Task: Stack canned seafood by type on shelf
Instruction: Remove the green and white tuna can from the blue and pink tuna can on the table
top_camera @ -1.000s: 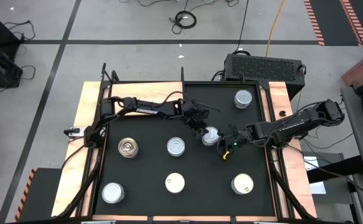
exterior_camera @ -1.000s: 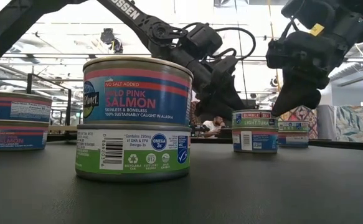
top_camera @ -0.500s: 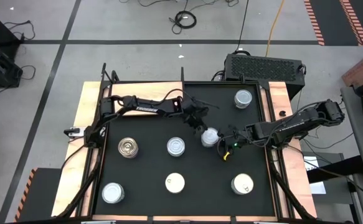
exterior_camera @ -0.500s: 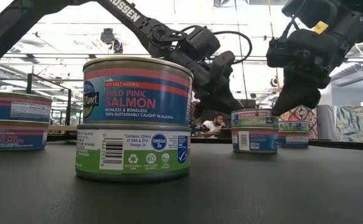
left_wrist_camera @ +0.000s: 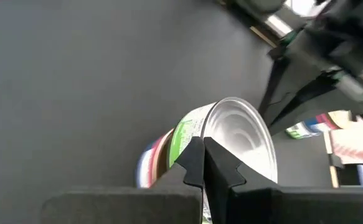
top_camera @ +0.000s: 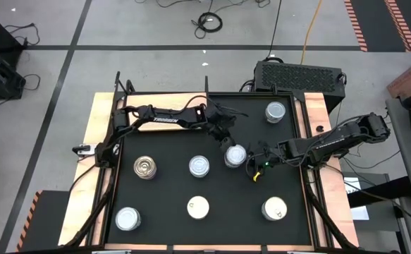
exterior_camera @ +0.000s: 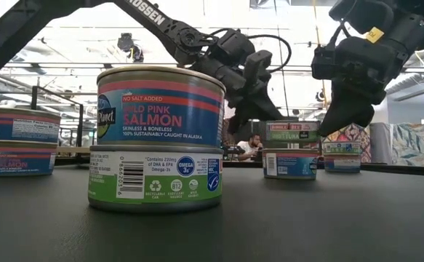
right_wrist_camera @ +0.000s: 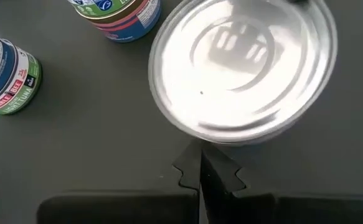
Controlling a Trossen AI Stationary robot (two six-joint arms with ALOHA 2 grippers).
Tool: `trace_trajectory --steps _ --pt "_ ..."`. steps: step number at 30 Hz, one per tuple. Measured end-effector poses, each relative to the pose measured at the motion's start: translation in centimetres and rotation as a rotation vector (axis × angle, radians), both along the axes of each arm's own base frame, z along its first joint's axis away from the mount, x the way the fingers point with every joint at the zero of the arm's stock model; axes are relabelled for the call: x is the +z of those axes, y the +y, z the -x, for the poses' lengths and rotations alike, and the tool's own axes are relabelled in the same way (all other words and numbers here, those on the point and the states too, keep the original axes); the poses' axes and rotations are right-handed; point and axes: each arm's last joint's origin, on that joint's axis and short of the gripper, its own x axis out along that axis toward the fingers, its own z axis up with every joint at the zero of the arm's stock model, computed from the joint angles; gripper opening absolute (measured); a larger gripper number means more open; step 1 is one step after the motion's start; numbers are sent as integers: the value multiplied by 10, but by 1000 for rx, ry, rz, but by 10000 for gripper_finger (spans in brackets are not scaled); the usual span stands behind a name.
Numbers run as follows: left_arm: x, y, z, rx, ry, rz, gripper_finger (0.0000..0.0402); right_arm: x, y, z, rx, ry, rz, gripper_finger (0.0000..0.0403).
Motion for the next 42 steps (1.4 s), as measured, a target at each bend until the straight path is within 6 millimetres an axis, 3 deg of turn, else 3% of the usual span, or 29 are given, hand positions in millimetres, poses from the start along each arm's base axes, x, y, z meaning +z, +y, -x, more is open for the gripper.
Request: trace_trajectory --steps 19,30,42 --pt "2 9 5 -51 21 58 0 -2 5 3 37 35 -82 0" --pt "34 3 19 -119 -9 52 0 -3 6 7 22 75 -85 0" --pt "58 -7 50 -171 -15 126 0 -3 10 8 34 76 -88 0"
